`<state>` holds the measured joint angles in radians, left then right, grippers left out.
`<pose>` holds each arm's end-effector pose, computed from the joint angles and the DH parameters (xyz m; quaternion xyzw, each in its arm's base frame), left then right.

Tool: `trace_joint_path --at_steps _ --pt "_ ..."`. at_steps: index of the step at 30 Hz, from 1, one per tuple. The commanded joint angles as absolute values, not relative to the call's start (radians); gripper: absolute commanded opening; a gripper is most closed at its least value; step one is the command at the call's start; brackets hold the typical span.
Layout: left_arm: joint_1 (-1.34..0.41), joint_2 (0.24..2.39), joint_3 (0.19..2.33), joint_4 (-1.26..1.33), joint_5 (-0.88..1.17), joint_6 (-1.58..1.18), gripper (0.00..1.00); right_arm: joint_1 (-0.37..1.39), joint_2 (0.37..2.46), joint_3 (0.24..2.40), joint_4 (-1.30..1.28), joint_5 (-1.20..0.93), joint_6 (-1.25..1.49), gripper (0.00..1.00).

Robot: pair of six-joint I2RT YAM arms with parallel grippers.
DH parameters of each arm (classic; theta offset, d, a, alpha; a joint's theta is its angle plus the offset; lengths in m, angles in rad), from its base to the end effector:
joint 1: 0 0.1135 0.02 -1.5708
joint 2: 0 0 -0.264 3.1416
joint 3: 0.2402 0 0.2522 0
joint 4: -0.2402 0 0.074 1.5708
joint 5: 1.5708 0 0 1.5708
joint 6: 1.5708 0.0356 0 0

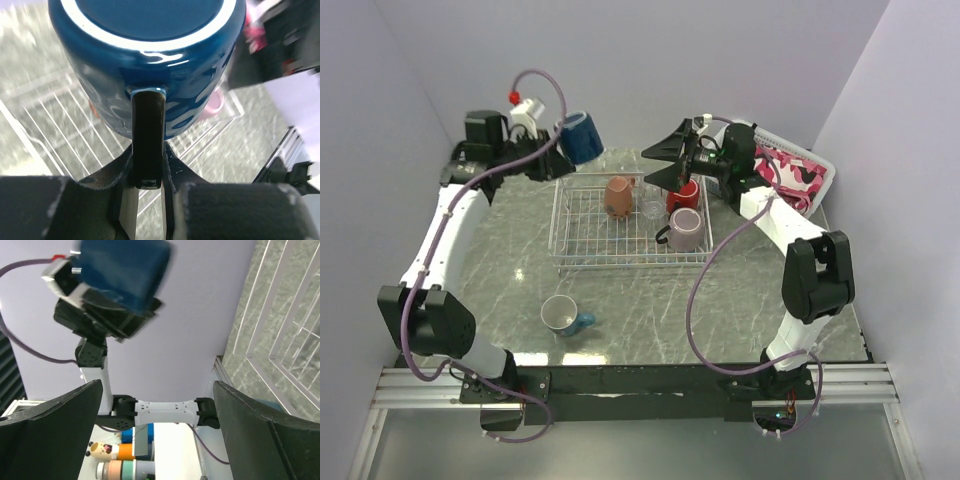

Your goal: Load the cups into the dish rack

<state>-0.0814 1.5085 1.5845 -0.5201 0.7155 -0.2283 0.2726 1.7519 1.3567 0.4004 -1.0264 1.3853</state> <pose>0.3313 -0.0505 0.4121 0.1284 0.8035 -0.3697 0.4486 0.3859 0.1395 0.3347 0.0289 0.7056 0.6893 0.1620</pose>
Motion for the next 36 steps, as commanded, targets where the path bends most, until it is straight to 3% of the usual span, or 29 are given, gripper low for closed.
trace_joint_path --at_steps 1,10,36 --pt "-0.124 1.453 1.450 -0.401 0.611 -0.187 0.01 0.258 1.669 1.439 0.347 -1.048 1.308 1.00" --pt "-0.192 1.466 1.315 -0.281 0.367 -0.236 0.01 0.212 1.572 1.344 0.356 -1.051 1.311 1.00" --pt "-0.304 1.555 1.213 -0.242 0.115 -0.278 0.01 0.167 1.457 1.212 0.351 -1.058 1.312 1.00"
